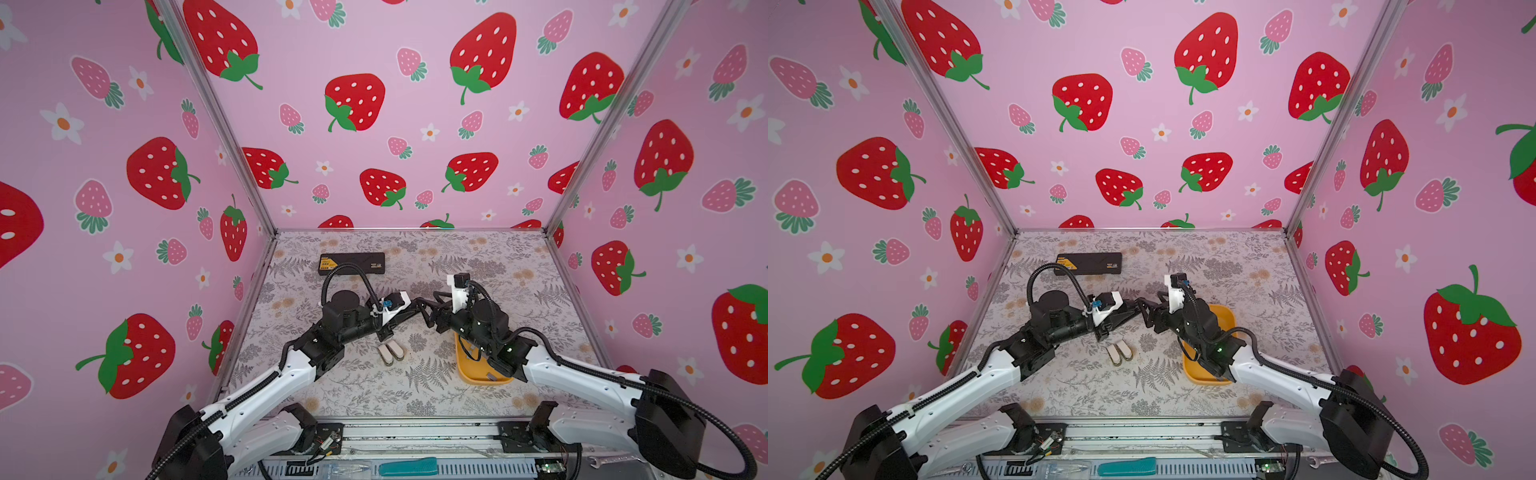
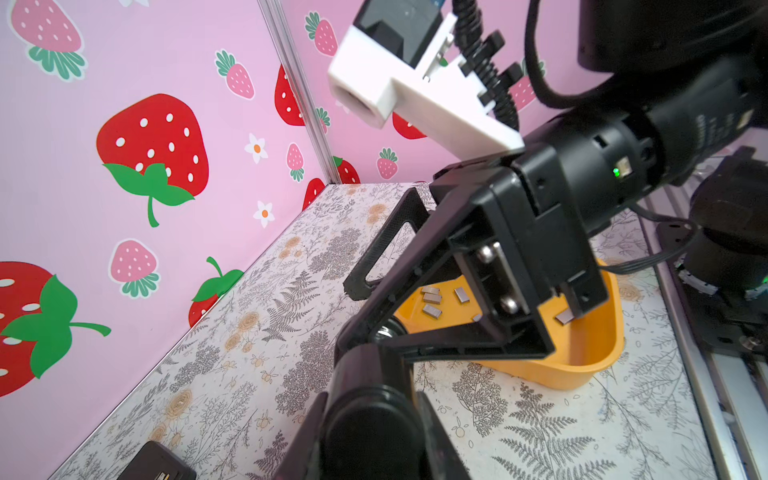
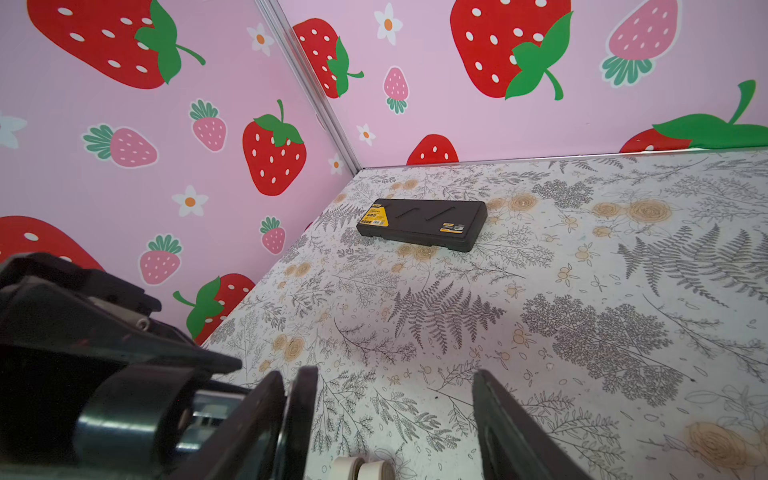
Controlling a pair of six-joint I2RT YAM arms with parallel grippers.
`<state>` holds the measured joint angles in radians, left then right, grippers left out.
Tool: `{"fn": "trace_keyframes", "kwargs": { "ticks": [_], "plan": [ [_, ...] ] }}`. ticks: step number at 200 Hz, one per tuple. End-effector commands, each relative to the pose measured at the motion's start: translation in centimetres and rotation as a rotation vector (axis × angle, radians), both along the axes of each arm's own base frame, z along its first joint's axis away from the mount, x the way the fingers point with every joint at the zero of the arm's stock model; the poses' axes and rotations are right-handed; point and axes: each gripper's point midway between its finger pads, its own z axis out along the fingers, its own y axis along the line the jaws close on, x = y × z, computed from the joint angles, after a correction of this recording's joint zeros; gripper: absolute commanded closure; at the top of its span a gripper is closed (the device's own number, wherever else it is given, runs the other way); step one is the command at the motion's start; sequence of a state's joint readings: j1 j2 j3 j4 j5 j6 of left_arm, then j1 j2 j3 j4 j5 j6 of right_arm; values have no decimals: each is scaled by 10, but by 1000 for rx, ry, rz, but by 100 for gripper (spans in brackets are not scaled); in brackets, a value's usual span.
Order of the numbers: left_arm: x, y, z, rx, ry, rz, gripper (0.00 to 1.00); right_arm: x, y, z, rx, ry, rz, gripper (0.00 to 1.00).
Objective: Load the staples into the stapler
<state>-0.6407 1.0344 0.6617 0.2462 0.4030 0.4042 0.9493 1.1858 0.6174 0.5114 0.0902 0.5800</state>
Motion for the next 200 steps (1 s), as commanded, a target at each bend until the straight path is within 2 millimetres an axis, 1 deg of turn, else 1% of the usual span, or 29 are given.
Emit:
{"fn": "trace_keyframes", "kwargs": {
  "ticks": [1, 28, 43, 49, 51, 59, 80, 110, 121, 136, 157, 183, 191, 200],
  "plan": [
    [-7, -4, 38, -76, -131, -41, 100, 6, -3, -1, 19, 7, -47, 31],
    [-6, -3, 40, -79, -131, -33, 100, 5, -3, -4, 31, 20, -47, 38],
    [-1, -1, 44, -98, -137, 0, 100, 4, -3, -6, 32, 25, -44, 46],
    [-1, 0, 44, -99, -137, 4, 100, 4, -3, -8, 32, 27, -42, 48],
    [-1, -1, 44, -99, -139, 3, 100, 3, -3, -8, 34, 27, -42, 50],
    [-1, -1, 44, -100, -145, -2, 100, 3, -4, -9, 46, 27, -40, 54],
    [-4, -3, 46, -104, -160, -23, 100, -2, 0, -11, 82, 41, -12, 61],
    [-8, -3, 51, -105, -198, -36, 100, -3, 5, -11, 96, 64, 9, 62],
    [-10, -2, 52, -108, -212, -45, 100, -3, 6, -13, 92, 68, 13, 58],
    [-12, -3, 49, -100, -222, -57, 100, -4, 7, -13, 102, 66, 22, 53],
    [-11, -4, 46, -85, -219, -55, 100, -6, 11, -13, 110, 73, 43, 52],
    [-13, -4, 47, -89, -229, -64, 100, -7, 14, -13, 116, 83, 55, 54],
    [-14, -4, 48, -89, -233, -67, 100, -6, 15, -13, 115, 84, 55, 57],
    [-14, -3, 48, -88, -234, -66, 100, -6, 14, -14, 115, 81, 51, 63]
  ]
}}
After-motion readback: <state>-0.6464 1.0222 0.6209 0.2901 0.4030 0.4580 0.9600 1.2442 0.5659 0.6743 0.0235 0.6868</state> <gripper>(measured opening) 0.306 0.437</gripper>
